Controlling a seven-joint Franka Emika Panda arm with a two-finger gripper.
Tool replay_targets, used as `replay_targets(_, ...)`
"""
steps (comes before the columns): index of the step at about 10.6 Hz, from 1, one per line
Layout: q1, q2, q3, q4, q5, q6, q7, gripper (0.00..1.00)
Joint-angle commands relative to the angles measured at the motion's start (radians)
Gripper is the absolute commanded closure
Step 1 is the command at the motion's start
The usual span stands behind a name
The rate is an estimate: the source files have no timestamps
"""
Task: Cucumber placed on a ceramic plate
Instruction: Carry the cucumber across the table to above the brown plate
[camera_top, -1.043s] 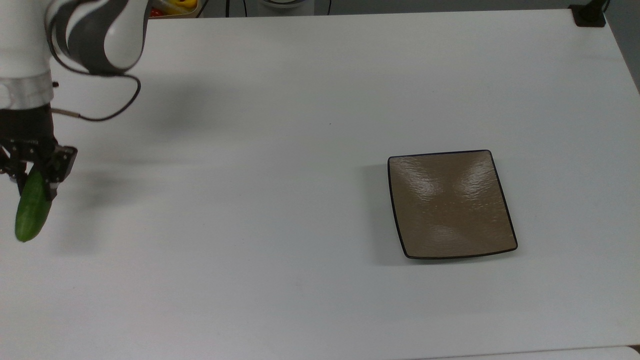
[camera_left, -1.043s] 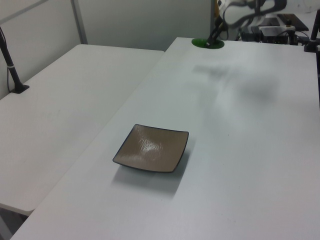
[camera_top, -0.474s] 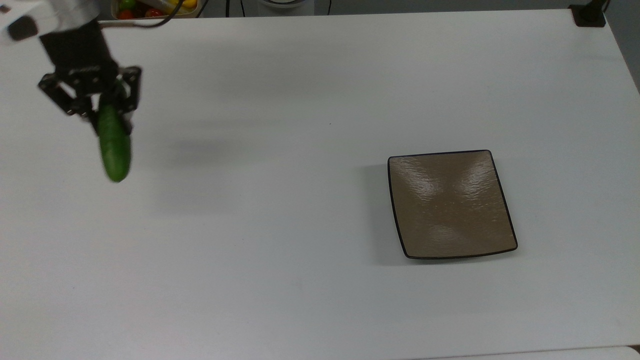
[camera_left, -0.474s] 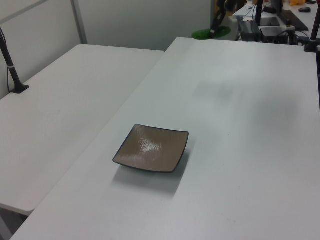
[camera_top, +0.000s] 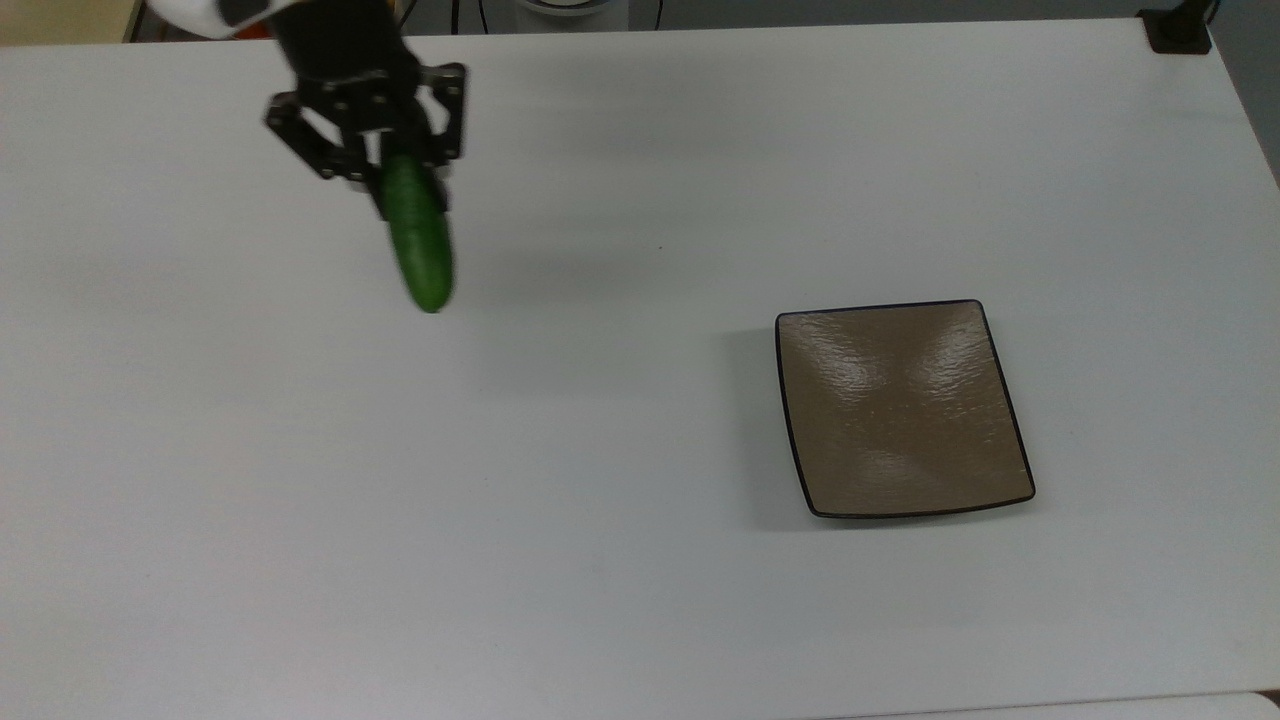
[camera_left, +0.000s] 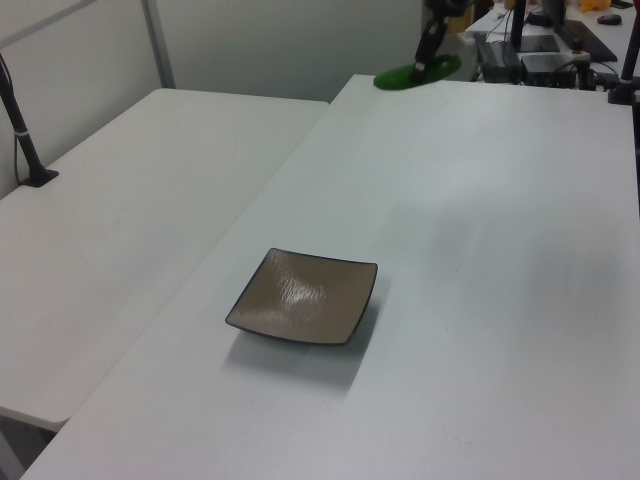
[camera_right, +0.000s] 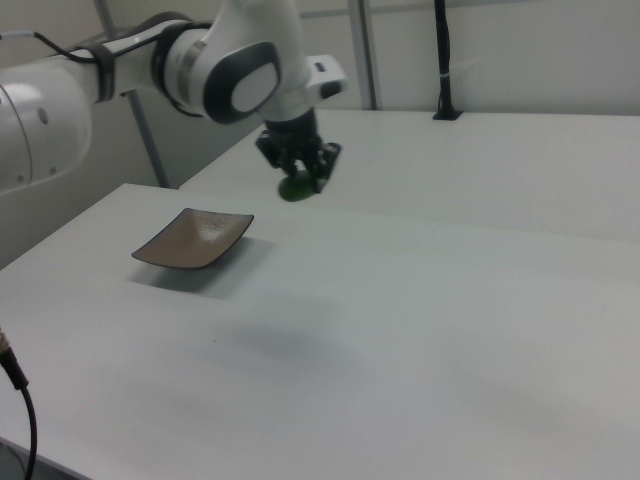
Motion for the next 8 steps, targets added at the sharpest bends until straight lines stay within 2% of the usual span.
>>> replay_targets(1,0.121,-0.038,-0.012,-0.056,0.001,0.004,0.159,1.00)
replay_targets(4,0.237,-0.025,-0.004,-0.055,-0.031,0.046,0.325,0.99)
replay_targets(6,0.259,0.006,0.055,-0.051,-0.042,0.111,0.426,0.99)
replay_targets(8,0.314,0.055,0.088,-0.054,-0.127,0.204,0.553,0.99)
